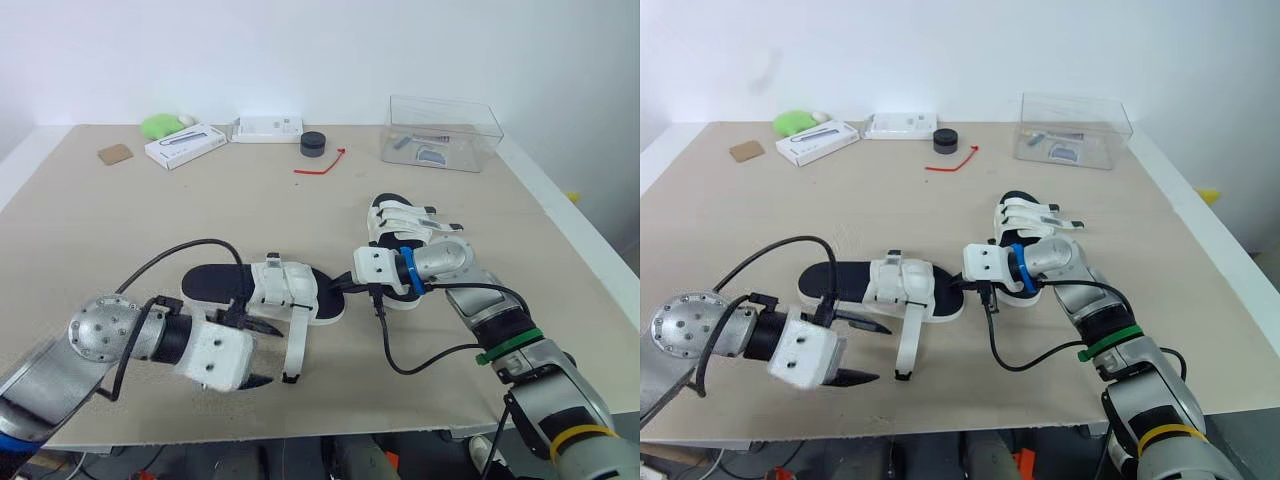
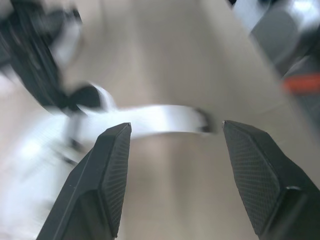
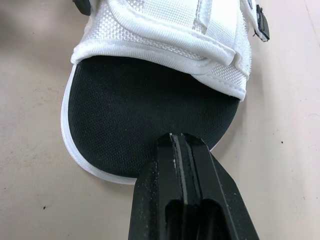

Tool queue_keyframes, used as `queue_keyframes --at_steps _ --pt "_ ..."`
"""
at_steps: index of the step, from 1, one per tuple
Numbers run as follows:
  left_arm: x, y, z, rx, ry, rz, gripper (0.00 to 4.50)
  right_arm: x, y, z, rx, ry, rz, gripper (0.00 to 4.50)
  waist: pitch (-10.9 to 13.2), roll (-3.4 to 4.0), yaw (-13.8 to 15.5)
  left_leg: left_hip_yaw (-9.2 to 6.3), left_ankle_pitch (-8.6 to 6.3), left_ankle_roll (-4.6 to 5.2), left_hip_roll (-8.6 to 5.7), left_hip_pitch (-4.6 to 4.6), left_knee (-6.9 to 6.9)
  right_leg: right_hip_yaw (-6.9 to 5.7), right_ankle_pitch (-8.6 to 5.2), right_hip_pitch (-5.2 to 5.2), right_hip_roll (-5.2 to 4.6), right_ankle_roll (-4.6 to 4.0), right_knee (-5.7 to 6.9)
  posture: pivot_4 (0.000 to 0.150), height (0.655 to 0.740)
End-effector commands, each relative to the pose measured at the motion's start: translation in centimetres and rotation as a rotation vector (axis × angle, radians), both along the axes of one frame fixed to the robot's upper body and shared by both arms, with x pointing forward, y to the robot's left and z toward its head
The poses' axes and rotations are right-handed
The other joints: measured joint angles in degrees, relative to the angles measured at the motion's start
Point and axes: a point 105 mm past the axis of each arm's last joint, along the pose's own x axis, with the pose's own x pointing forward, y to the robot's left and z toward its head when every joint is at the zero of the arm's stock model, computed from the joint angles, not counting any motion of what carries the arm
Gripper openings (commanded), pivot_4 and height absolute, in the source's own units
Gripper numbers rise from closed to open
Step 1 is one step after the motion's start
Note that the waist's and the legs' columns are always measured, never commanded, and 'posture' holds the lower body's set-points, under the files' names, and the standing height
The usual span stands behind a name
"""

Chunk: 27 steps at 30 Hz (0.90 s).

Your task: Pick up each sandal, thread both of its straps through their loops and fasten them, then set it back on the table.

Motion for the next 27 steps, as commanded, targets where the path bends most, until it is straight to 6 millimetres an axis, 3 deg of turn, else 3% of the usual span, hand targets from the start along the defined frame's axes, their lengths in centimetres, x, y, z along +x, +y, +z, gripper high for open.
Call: queue_keyframes --at_steps 1,9,15,19,22,26,27 --pt "1.0 -0.3 -0.7 0.037 -0.249 -0.160 3.00 0.1 -1.9 -3.4 -0.121 0.080 -0.073 0.00 0.0 0.00 0.0 0.00 0.00 0.01 0.00 0.00 0.00 -0.01 0.01 0.01 0.00 -0.02 0.00 0.150 0.7400" --pt "2.9 -0.5 -2.7 0.061 -0.340 -0.267 3.00 0.2 -2.1 -3.2 -0.122 0.072 -0.077 0.00 0.0 -0.01 0.0 0.08 0.00 0.07 0.06 0.03 0.02 -0.04 0.04 0.04 0.01 -0.04 0.02 0.150 0.7400" --pt "3.4 -3.0 -2.5 0.002 -0.370 -0.326 3.00 0.1 -2.5 -3.1 -0.121 0.068 -0.089 0.00 0.0 -0.02 0.0 0.10 0.01 0.10 0.05 0.01 0.05 -0.03 0.09 0.06 0.07 0.03 0.03 0.150 0.7400" --pt "3.1 -3.5 -2.4 -0.006 -0.344 -0.343 3.00 0.0 -2.8 -3.1 -0.125 0.066 -0.098 0.00 0.0 -0.02 0.0 0.12 0.01 0.11 0.05 0.02 0.05 -0.01 0.10 0.05 0.14 0.05 0.03 0.150 0.7400" --pt "2.9 -3.8 -2.4 -0.013 -0.308 -0.345 2.17 0.0 -3.0 -3.2 -0.128 0.066 -0.102 0.00 0.0 -0.02 0.0 0.09 0.01 0.11 0.05 0.01 0.05 -0.01 0.10 0.06 0.18 0.06 0.03 0.150 0.7400" --pt "2.9 -3.8 -2.1 -0.073 -0.210 -0.288 0.19 -0.1 -2.9 -3.2 -0.127 0.069 -0.102 0.00 0.0 -0.02 0.0 0.13 0.02 0.13 0.02 0.01 0.09 0.00 0.12 0.07 0.21 0.11 0.03 0.150 0.7400" --pt "3.0 -3.9 -1.9 -0.096 -0.178 -0.264 0.19 -0.1 -2.9 -3.2 -0.127 0.069 -0.102 0.00 0.0 -0.02 0.0 0.14 0.02 0.13 0.01 0.01 0.09 -0.01 0.12 0.07 0.21 0.12 0.04 0.150 0.7400"
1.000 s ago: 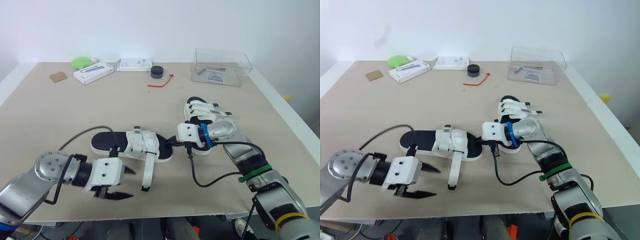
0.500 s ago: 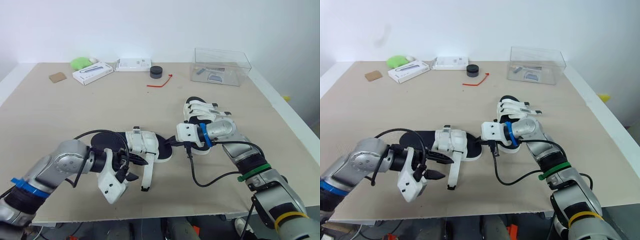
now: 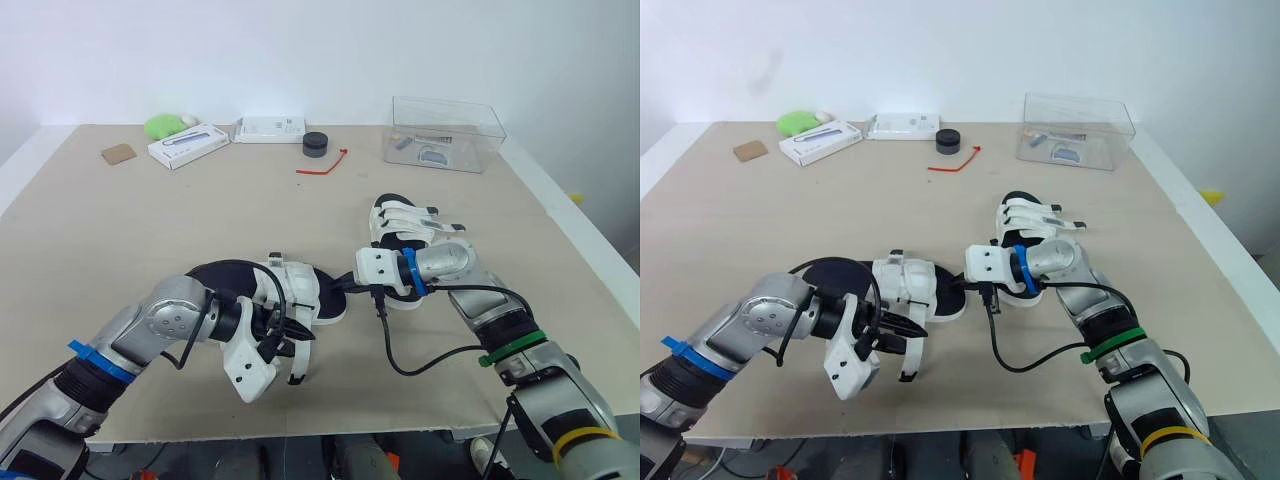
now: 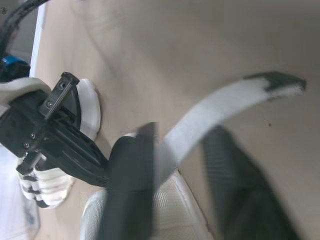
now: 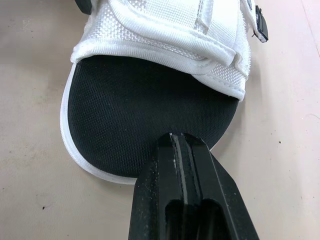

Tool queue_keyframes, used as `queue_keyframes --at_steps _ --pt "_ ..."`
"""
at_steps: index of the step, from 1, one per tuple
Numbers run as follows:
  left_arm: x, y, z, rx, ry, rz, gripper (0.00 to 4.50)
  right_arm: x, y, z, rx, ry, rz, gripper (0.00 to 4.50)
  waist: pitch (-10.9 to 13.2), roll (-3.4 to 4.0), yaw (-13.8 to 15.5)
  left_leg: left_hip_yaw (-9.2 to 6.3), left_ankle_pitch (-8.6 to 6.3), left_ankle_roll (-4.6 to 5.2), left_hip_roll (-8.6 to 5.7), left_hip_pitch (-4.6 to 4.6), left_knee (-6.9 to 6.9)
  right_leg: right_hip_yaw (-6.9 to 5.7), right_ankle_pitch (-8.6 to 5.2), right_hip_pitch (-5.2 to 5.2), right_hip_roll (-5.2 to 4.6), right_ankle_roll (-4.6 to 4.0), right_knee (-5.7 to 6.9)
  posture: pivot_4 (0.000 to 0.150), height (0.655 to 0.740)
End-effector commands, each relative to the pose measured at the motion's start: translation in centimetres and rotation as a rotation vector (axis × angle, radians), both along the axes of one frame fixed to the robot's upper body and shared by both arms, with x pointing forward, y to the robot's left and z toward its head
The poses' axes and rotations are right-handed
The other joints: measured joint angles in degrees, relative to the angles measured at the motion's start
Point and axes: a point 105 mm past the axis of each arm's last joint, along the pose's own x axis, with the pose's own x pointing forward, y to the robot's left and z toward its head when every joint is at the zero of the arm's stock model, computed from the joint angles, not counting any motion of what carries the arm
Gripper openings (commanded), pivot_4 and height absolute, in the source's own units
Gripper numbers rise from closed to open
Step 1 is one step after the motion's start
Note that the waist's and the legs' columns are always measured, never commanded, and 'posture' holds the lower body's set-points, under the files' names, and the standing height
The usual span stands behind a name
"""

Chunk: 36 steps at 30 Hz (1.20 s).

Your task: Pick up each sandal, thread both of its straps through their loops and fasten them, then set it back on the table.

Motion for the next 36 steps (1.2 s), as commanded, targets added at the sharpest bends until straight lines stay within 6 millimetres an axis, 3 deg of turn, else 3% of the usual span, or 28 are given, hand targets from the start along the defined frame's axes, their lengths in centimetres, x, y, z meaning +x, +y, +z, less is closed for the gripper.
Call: queue_keyframes --at_steps 1,8,18,23,36 --pt "0.0 -0.4 1.5 -0.107 0.128 0.060 0.19 -0.1 -2.5 -3.2 -0.133 0.084 -0.083 0.00 0.0 0.00 0.0 0.01 0.00 0.00 0.00 0.00 0.00 0.00 0.00 0.00 0.00 0.01 0.00 0.150 0.7400" --pt "2.2 0.1 3.9 -0.350 0.567 0.295 0.19 0.1 -2.3 -3.1 -0.132 0.080 -0.084 0.00 0.0 0.00 0.0 -0.04 0.00 0.03 0.00 0.00 0.02 -0.01 -0.01 0.00 0.11 0.04 0.02 0.150 0.7400" --pt "4.5 1.1 6.3 -0.533 1.089 0.424 0.19 0.2 -2.4 -3.0 -0.134 0.077 -0.089 0.00 0.0 0.00 0.0 -0.14 0.01 0.04 -0.05 -0.01 0.06 -0.03 -0.01 0.02 0.18 0.09 0.04 0.150 0.7400" --pt "5.5 1.1 6.8 -0.561 1.169 0.451 0.19 0.2 -2.6 -3.0 -0.134 0.076 -0.095 0.00 0.0 0.00 0.0 -0.13 0.01 0.04 -0.08 -0.01 0.06 0.01 -0.01 0.03 0.17 0.10 0.04 0.150 0.7400" --pt "8.8 1.4 4.6 -0.527 1.081 0.567 0.19 0.1 -2.9 -3.0 -0.133 0.078 -0.109 0.00 0.0 -0.01 0.0 -0.15 0.02 0.03 -0.17 -0.04 0.08 0.05 0.02 0.05 0.10 0.14 0.04 0.150 0.7400"
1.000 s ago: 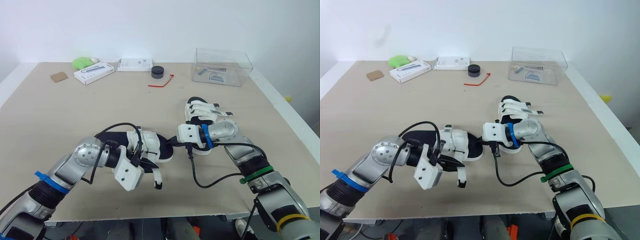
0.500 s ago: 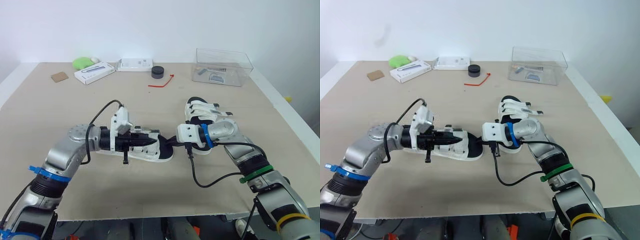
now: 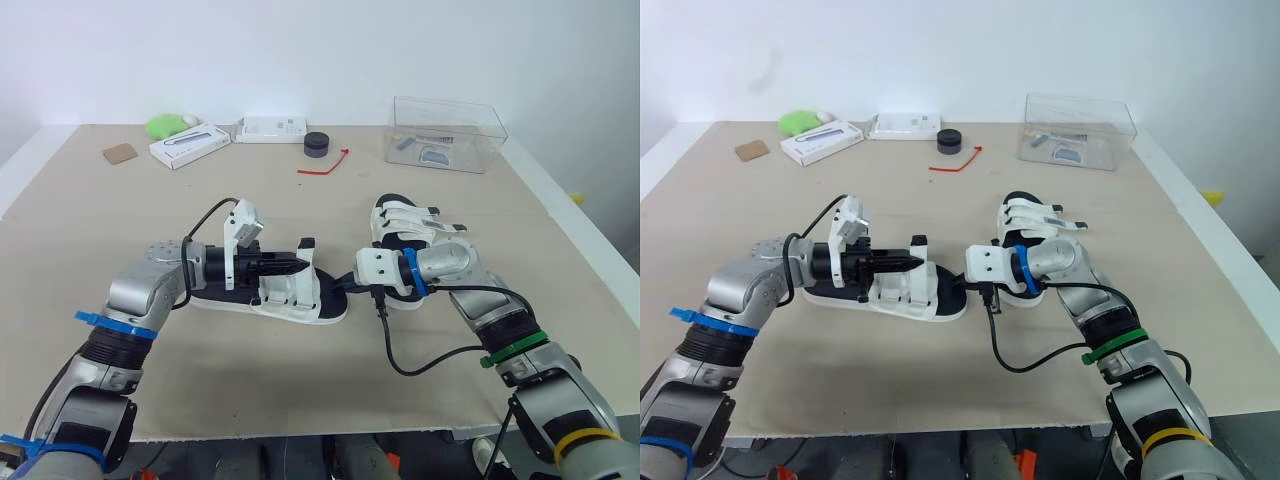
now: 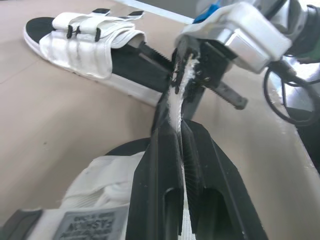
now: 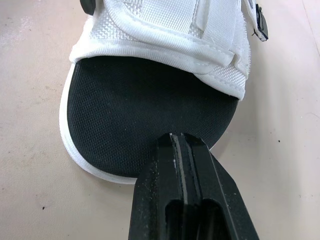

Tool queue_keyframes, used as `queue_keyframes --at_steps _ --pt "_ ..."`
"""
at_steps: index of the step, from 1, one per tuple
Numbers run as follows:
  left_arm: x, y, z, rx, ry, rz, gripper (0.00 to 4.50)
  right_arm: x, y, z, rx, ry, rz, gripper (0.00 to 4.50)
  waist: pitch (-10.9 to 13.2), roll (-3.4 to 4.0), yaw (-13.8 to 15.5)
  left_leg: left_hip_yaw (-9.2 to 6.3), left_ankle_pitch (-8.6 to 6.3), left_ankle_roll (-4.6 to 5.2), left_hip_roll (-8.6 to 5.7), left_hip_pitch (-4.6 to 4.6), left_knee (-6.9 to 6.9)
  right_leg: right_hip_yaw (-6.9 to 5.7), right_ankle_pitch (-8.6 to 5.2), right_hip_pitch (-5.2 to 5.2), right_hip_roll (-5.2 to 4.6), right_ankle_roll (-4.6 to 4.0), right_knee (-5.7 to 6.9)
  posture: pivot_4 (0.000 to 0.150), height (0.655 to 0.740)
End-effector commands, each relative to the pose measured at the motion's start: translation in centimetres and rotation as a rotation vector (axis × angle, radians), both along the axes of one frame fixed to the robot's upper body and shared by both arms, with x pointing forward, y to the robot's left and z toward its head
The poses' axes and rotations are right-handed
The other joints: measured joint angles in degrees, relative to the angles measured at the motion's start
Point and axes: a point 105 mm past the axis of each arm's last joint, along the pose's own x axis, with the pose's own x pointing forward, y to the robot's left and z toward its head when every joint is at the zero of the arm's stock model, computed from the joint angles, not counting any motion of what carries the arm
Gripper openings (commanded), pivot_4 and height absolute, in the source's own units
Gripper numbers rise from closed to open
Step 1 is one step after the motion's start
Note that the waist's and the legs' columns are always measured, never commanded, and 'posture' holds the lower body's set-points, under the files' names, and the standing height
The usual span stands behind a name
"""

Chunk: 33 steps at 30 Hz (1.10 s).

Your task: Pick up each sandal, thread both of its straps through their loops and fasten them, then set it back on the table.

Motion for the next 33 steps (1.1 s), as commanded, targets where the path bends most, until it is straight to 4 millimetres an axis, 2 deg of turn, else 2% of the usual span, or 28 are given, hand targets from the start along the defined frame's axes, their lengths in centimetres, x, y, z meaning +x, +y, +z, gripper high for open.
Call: queue_keyframes --at_steps 1,13,16,17,19,21,28,33 --pt "0.9 0.2 0.5 0.044 -0.078 0.009 0.19 0.1 -2.7 -3.0 -0.124 0.083 -0.099 0.00 0.0 0.00 0.0 0.00 0.00 0.00 0.00 0.00 0.00 0.00 0.00 0.00 0.00 0.00 0.00 0.150 0.7400" --pt "2.2 0.4 -0.6 0.097 -0.085 0.042 0.19 0.1 -2.8 -3.0 -0.120 0.085 -0.105 0.00 0.0 -0.01 0.0 -0.02 0.00 0.01 -0.01 0.00 0.04 0.00 0.03 0.02 -0.02 0.04 0.00 0.150 0.7400" --pt "2.4 0.7 -0.9 0.127 -0.098 0.053 0.90 0.0 -2.8 -3.0 -0.120 0.085 -0.104 0.00 0.0 -0.01 0.0 -0.02 0.01 0.01 -0.01 0.00 0.04 0.00 0.03 0.03 -0.01 0.04 0.00 0.150 0.7400" --pt "2.5 0.9 -1.0 0.138 -0.105 0.057 1.37 0.0 -2.8 -3.0 -0.121 0.084 -0.104 0.00 0.0 -0.01 0.0 -0.02 0.01 0.01 -0.01 0.00 0.04 0.00 0.03 0.03 -0.01 0.04 0.00 0.150 0.7400" --pt "2.7 1.1 -1.1 0.157 -0.125 0.073 1.86 0.0 -2.8 -3.0 -0.121 0.083 -0.103 0.00 0.0 -0.01 0.0 -0.02 0.00 0.01 -0.01 0.00 0.04 0.00 0.03 0.02 -0.01 0.04 0.00 0.150 0.7400" --pt "3.0 1.4 -1.0 0.164 -0.137 0.088 2.68 0.0 -2.8 -3.0 -0.122 0.082 -0.103 0.00 0.0 -0.01 0.0 -0.03 0.00 0.01 -0.01 -0.02 0.03 0.00 0.02 0.01 -0.01 0.05 0.00 0.150 0.7400" --pt "4.2 2.7 0.8 0.167 -0.244 0.147 2.68 0.1 -2.8 -3.0 -0.126 0.080 -0.100 0.00 0.0 -0.01 0.0 -0.03 0.00 0.01 -0.01 -0.03 0.04 -0.02 0.02 0.01 -0.02 0.05 0.00 0.150 0.7400" --pt "5.1 2.1 4.8 0.061 -0.358 0.172 2.68 0.2 -2.8 -2.9 -0.128 0.075 -0.099 0.00 0.0 -0.02 0.0 -0.04 0.00 0.01 -0.02 -0.06 0.05 -0.04 0.03 0.00 -0.05 0.06 0.00 0.150 0.7400"
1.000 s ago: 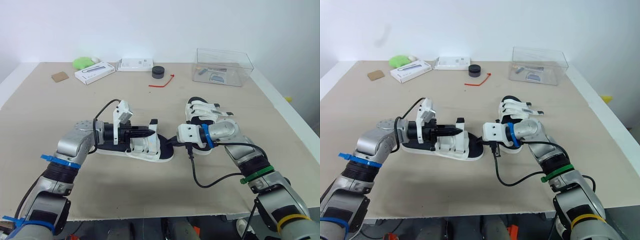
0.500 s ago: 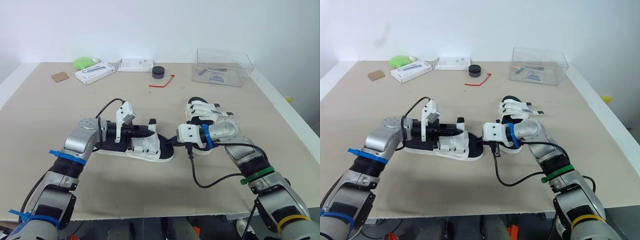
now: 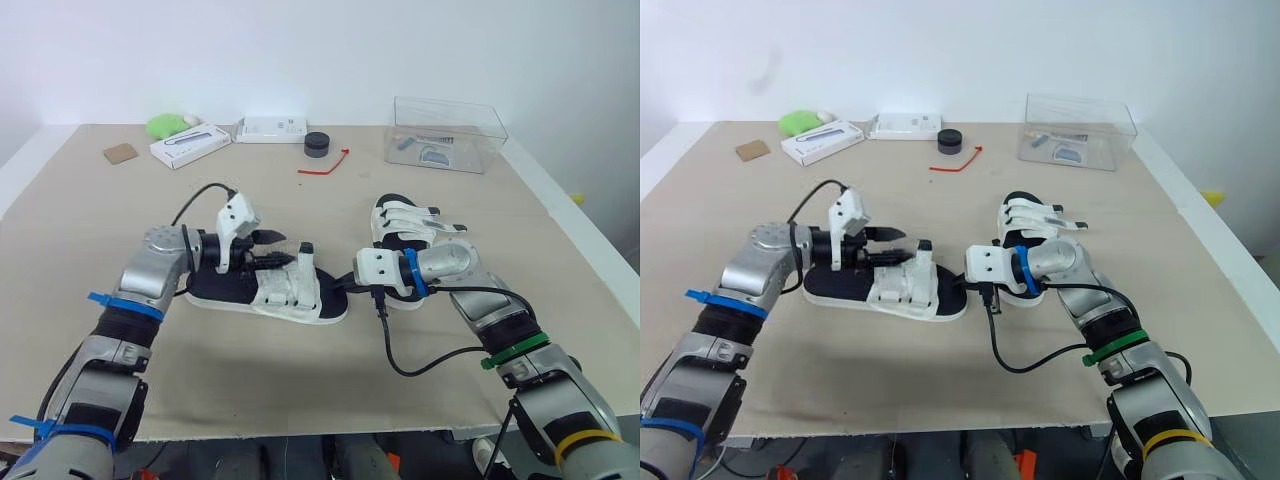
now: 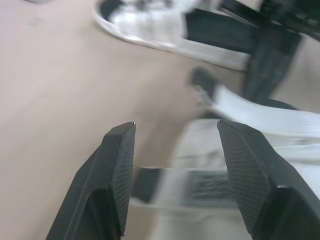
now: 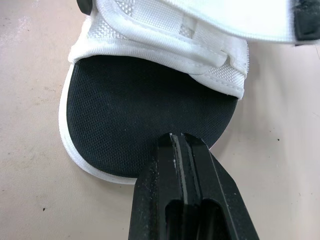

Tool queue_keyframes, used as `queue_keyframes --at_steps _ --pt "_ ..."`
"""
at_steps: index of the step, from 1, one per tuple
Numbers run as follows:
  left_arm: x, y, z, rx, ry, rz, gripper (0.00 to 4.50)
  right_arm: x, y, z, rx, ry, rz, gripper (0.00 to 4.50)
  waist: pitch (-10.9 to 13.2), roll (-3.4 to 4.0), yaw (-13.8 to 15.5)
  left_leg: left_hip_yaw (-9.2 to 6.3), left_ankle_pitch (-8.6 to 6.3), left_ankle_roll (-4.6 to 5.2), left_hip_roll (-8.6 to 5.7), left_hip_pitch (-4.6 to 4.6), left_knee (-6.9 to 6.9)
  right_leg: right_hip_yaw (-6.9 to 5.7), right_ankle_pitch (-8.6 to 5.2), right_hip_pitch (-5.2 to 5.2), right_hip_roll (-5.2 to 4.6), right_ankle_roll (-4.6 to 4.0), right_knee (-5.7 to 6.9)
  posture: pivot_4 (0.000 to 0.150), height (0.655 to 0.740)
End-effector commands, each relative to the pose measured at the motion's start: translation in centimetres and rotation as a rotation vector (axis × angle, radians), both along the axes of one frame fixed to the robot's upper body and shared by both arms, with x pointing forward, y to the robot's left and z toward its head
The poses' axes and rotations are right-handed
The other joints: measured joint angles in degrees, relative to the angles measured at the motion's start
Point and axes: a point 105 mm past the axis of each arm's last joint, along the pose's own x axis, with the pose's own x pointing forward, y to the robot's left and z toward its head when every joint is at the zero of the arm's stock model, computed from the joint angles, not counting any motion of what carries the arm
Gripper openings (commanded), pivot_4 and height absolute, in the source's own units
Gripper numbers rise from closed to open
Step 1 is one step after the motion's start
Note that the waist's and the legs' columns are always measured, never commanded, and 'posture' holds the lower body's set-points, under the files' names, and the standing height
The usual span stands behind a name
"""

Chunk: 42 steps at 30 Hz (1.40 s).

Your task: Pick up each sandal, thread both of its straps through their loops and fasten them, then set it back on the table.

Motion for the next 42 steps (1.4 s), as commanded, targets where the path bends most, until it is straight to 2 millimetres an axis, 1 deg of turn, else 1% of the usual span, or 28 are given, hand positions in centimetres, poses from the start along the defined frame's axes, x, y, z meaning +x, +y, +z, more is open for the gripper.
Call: queue_keyframes --at_steps 1,3,5,7,9,11,13,14,16,18,20,21,25,29,31,33,35,36,38,39,40,42 --pt "0.4 -0.8 4.8 -0.095 -0.148 -0.024 2.68 0.3 -2.7 -2.9 -0.125 0.074 -0.093 0.00 0.0 -0.01 0.0 -0.02 0.00 0.00 -0.01 -0.06 0.03 -0.01 0.02 -0.02 -0.01 0.03 -0.01 0.150 0.7400" --pt "0.1 -1.7 5.6 -0.124 -0.154 -0.062 2.68 0.3 -2.7 -2.9 -0.124 0.073 -0.092 0.00 0.0 -0.01 0.0 0.01 0.00 0.00 -0.04 -0.08 0.03 0.03 0.04 -0.03 -0.02 0.07 -0.02 0.150 0.7400" --pt "-0.5 -2.6 5.8 -0.137 -0.138 -0.114 2.68 0.3 -2.6 -2.9 -0.122 0.072 -0.091 0.00 0.0 -0.01 0.0 0.03 0.00 0.00 -0.05 -0.07 0.03 0.05 0.05 -0.03 -0.03 0.09 -0.02 0.150 0.7400" --pt "-0.9 -3.4 5.3 -0.139 -0.095 -0.160 2.68 0.3 -2.5 -2.9 -0.119 0.071 -0.090 0.00 0.0 -0.01 0.0 0.01 0.00 0.00 -0.05 -0.07 0.03 0.04 0.05 -0.03 -0.02 0.09 -0.02 0.150 0.7400" --pt "-1.4 -4.0 3.8 -0.110 -0.004 -0.214 2.68 0.3 -2.4 -2.9 -0.117 0.070 -0.090 0.00 0.0 -0.01 -0.1 -0.01 0.00 0.01 -0.05 -0.09 0.04 0.04 0.05 -0.03 0.00 0.09 -0.02 0.150 0.7400" --pt "-1.8 -4.1 2.2 -0.077 0.103 -0.248 2.17 0.3 -2.3 -2.9 -0.115 0.069 -0.091 0.00 0.0 -0.01 -0.1 -0.01 0.01 0.01 -0.05 -0.08 0.04 0.03 0.05 -0.03 0.02 0.09 -0.01 0.150 0.7400" --pt "-1.5 -4.0 1.1 -0.045 0.176 -0.234 1.47 0.3 -2.3 -2.9 -0.113 0.069 -0.093 0.00 0.0 -0.01 -0.1 -0.01 0.01 0.01 -0.05 -0.07 0.04 0.04 0.05 -0.03 0.04 0.09 -0.01 0.150 0.7400" --pt "-1.3 -4.0 0.8 -0.031 0.210 -0.224 0.88 0.3 -2.4 -2.9 -0.114 0.068 -0.094 0.00 0.0 -0.01 -0.1 -0.01 0.01 0.01 -0.05 -0.07 0.04 0.04 0.05 -0.03 0.05 0.09 -0.01 0.150 0.7400" --pt "-1.0 -3.8 0.1 0.003 0.271 -0.211 0.02 0.3 -2.4 -2.9 -0.114 0.067 -0.095 0.00 0.0 -0.02 -0.1 -0.03 0.02 0.03 -0.05 -0.09 0.05 0.03 0.05 -0.04 0.05 0.09 -0.01 0.150 0.7400" --pt "-0.8 -3.4 -1.0 0.064 0.344 -0.195 0.02 0.3 -2.4 -2.9 -0.113 0.066 -0.098 0.00 0.0 -0.02 -0.1 -0.04 0.03 0.05 -0.05 -0.14 0.07 0.03 0.05 -0.07 0.07 0.09 -0.01 0.150 0.7400" --pt "-0.3 -2.7 -2.6 0.163 0.362 -0.169 0.02 0.3 -2.5 -2.9 -0.112 0.064 -0.101 0.00 0.0 -0.02 -0.1 -0.08 0.03 0.05 -0.07 -0.16 0.10 0.02 0.05 -0.06 0.09 0.09 -0.01 0.150 0.7400" --pt "-0.1 -2.5 -3.0 0.191 0.360 -0.161 0.02 0.3 -2.5 -2.9 -0.111 0.063 -0.102 0.00 0.0 -0.01 -0.1 -0.06 0.03 0.05 -0.07 -0.16 0.10 0.04 0.06 -0.06 0.08 0.09 -0.01 0.150 0.7400" --pt "0.5 -2.8 -2.5 0.178 0.342 -0.165 0.02 0.3 -2.5 -2.9 -0.109 0.060 -0.107 0.00 0.0 -0.01 -0.1 -0.08 0.03 0.05 -0.06 -0.18 0.09 0.03 0.06 -0.07 0.07 0.09 -0.01 0.150 0.7400" --pt "1.0 -2.7 -2.8 0.216 0.317 -0.150 0.02 0.3 -2.5 -2.9 -0.108 0.060 -0.109 0.00 0.0 -0.01 -0.1 -0.07 0.03 0.05 -0.06 -0.18 0.10 0.04 0.06 -0.07 0.07 0.09 -0.01 0.150 0.7400" --pt "1.7 -2.4 -2.6 0.226 0.273 -0.113 0.02 0.4 -2.4 -2.9 -0.107 0.060 -0.109 0.00 0.0 -0.02 -0.1 -0.08 0.03 0.06 -0.06 -0.18 0.10 0.04 0.06 -0.07 0.08 0.09 -0.01 0.150 0.7400" --pt "4.1 -1.1 -0.8 0.214 0.119 0.045 0.02 0.4 -2.4 -2.8 -0.101 0.056 -0.116 0.00 0.0 -0.02 -0.1 -0.08 0.04 0.07 -0.06 -0.18 0.10 0.04 0.08 -0.07 0.05 0.09 -0.01 0.150 0.7400" --pt "5.3 0.1 1.5 0.172 -0.005 0.134 0.02 0.5 -2.5 -2.7 -0.096 0.052 -0.124 0.00 0.0 -0.05 -0.1 -0.08 0.05 0.08 -0.06 -0.20 0.10 0.05 0.11 -0.09 0.04 0.13 -0.01 0.150 0.7400" --pt "5.6 0.5 2.2 0.154 -0.043 0.154 0.02 0.5 -2.6 -2.7 -0.095 0.051 -0.126 0.00 0.0 -0.08 -0.1 -0.08 0.05 0.09 -0.05 -0.22 0.10 0.05 0.13 -0.11 0.04 0.14 -0.01 0.150 0.7400" --pt "5.7 1.7 4.0 0.105 -0.119 0.184 0.02 0.4 -2.7 -2.4 -0.084 0.036 -0.129 0.00 0.0 -0.09 -0.1 -0.08 0.06 0.10 -0.05 -0.31 0.11 0.04 0.22 -0.19 0.02 0.25 -0.01 0.150 0.7400" --pt "5.4 2.1 4.6 0.086 -0.152 0.180 0.02 0.4 -2.8 -2.1 -0.073 0.025 -0.127 0.00 0.0 -0.09 -0.1 -0.07 0.06 0.10 -0.05 -0.31 0.11 0.04 0.27 -0.20 0.02 0.33 -0.01 0.150 0.7400" --pt "5.0 2.4 5.0 0.068 -0.180 0.172 0.02 0.3 -2.8 -1.7 -0.059 0.015 -0.125 0.00 0.0 -0.08 -0.1 -0.06 0.06 0.10 -0.05 -0.31 0.10 0.04 0.27 -0.21 0.01 0.33 -0.01 0.150 0.7400" --pt "4.0 2.8 5.0 0.050 -0.215 0.147 0.02 0.2 -2.8 -0.6 0.008 0.002 -0.143 0.00 0.0 -0.06 0.0 -0.08 0.05 0.09 -0.05 -0.38 0.09 0.00 0.26 -0.23 -0.03 0.32 -0.01 0.150 0.7400"
